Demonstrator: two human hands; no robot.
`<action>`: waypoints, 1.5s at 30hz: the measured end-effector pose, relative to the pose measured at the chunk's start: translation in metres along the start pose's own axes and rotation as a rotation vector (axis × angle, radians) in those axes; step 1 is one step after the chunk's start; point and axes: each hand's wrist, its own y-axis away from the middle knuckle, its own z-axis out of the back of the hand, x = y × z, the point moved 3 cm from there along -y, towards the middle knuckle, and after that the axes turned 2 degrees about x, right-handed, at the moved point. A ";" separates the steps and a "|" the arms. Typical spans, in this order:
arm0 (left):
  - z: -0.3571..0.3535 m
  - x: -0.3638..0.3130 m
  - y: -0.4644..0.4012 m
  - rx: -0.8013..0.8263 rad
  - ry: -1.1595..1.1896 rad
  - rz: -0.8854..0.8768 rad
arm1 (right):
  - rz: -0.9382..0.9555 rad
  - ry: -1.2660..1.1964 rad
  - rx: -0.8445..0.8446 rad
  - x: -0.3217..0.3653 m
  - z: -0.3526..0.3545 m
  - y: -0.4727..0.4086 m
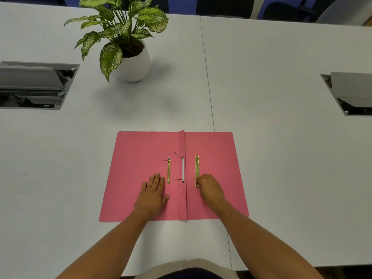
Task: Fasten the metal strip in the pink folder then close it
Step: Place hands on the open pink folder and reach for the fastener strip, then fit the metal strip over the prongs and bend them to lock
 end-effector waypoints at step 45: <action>0.048 -0.003 -0.019 -0.140 1.385 0.207 | 0.038 -0.500 0.030 0.057 -0.003 -0.016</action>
